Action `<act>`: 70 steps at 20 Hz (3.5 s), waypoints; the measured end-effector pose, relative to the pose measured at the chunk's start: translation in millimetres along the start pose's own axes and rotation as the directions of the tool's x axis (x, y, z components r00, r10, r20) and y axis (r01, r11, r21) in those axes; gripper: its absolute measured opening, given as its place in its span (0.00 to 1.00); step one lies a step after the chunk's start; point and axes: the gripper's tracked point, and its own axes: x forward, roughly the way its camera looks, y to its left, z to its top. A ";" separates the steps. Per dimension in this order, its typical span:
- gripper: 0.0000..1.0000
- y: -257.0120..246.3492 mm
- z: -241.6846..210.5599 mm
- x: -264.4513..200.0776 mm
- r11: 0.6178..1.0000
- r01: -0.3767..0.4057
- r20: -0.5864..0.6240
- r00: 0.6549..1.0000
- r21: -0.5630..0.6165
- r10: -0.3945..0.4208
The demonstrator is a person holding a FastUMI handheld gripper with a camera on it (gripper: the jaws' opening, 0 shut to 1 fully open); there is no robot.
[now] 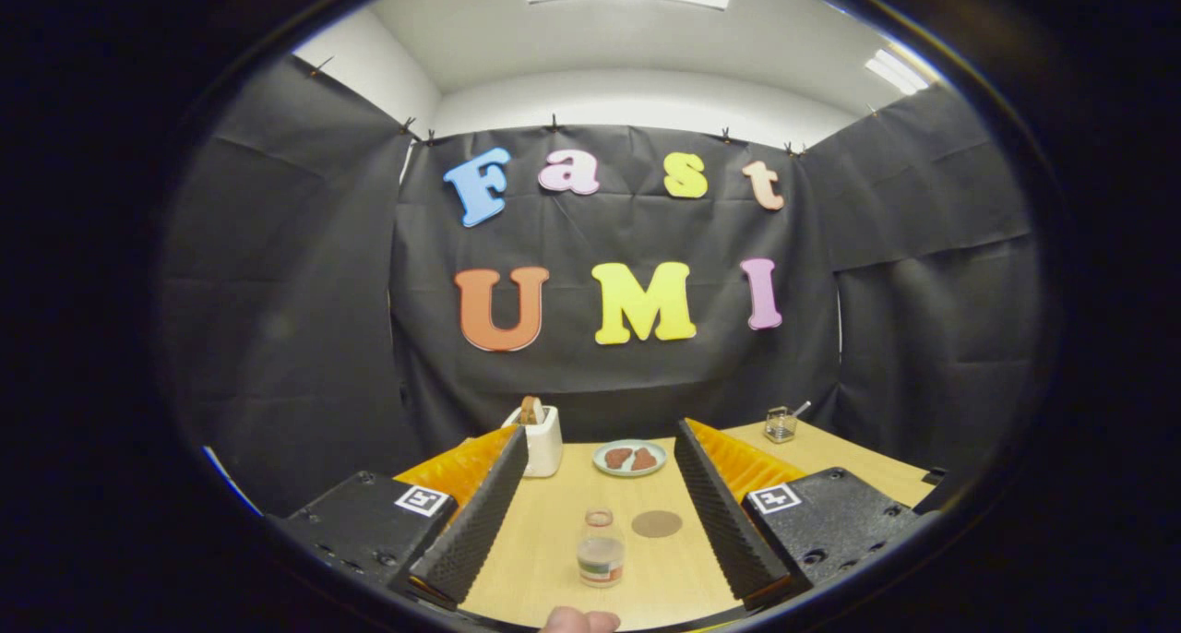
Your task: Take the bottle from table, then pour the juice into the cup, finally place the bottle on the coaster
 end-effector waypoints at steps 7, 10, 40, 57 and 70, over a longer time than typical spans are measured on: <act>1.00 -0.4 -87.9 7.4 0.999 -0.011 -0.044 0.999 -0.037 0.010; 1.00 -8.2 -123.6 15.6 0.998 -0.010 -0.055 0.998 -0.056 0.006; 0.99 1.4 -286.4 106.2 0.996 -0.053 -0.203 0.978 -0.073 0.038; 0.78 -30.2 -210.8 101.4 1.000 -0.016 -0.183 0.983 0.016 0.018; 0.76 -68.2 -218.0 111.2 0.877 0.012 -0.214 0.971 0.481 0.104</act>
